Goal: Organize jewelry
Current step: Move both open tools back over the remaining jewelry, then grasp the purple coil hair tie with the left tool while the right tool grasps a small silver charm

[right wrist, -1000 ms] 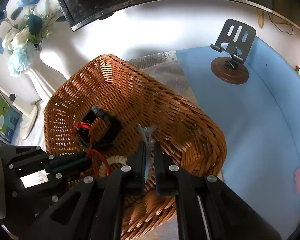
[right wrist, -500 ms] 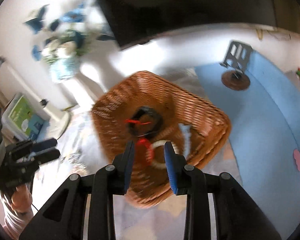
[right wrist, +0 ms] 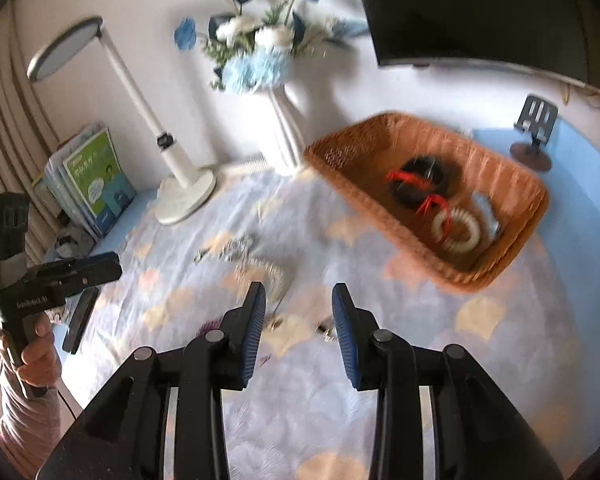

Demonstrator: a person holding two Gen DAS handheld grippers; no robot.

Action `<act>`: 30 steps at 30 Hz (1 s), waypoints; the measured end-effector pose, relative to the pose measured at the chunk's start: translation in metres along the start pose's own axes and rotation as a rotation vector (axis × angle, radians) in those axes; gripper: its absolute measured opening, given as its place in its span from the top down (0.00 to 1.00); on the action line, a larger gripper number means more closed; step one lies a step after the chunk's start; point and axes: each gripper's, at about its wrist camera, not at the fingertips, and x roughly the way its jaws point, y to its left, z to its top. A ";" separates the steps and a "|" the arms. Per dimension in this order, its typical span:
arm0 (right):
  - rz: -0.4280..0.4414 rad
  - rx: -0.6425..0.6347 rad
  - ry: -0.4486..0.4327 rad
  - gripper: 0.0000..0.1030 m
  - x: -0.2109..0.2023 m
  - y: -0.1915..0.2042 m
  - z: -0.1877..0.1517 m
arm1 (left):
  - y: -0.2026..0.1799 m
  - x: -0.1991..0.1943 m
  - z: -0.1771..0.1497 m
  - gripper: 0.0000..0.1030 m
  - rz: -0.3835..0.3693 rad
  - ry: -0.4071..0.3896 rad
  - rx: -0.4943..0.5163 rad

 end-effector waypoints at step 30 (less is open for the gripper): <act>-0.178 -0.147 0.159 0.66 0.080 0.012 -0.037 | -0.029 0.087 -0.055 0.56 0.057 0.103 0.147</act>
